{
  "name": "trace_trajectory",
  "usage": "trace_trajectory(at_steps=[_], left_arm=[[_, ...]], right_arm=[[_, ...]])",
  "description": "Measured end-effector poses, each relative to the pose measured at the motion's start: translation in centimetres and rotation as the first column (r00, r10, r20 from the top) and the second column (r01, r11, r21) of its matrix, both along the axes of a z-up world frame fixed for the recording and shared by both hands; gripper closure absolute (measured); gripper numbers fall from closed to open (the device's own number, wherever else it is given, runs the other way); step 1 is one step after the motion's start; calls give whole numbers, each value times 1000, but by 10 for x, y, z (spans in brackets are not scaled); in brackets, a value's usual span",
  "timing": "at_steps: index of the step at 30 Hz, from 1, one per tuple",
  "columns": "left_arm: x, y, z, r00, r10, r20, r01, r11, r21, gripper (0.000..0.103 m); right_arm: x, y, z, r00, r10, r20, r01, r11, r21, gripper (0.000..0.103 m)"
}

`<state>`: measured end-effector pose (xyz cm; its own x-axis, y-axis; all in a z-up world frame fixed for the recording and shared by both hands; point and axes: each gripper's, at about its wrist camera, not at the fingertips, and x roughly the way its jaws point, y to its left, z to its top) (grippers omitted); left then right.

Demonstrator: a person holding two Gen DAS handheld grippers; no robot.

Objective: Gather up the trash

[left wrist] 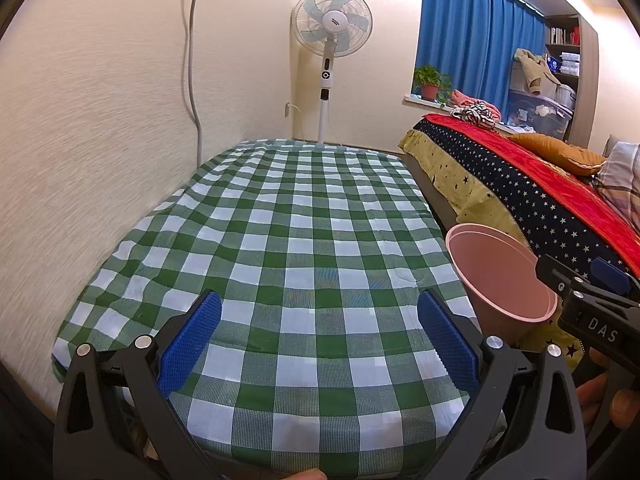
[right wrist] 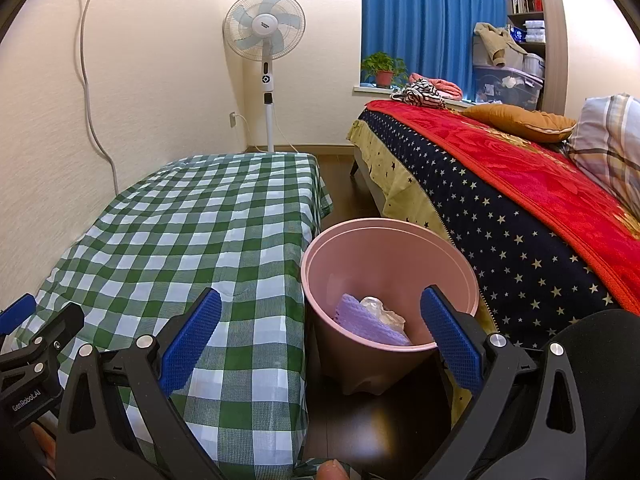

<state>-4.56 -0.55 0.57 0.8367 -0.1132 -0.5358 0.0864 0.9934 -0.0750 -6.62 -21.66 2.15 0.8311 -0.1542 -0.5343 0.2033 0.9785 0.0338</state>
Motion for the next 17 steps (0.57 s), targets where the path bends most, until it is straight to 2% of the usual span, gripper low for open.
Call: trace_trajectory(at_steps=[17], left_arm=[[0, -5, 2, 1000, 2, 1, -2, 1000, -1, 8]], right_arm=[[0, 1, 0, 1000, 5, -1, -5, 1000, -4, 5]])
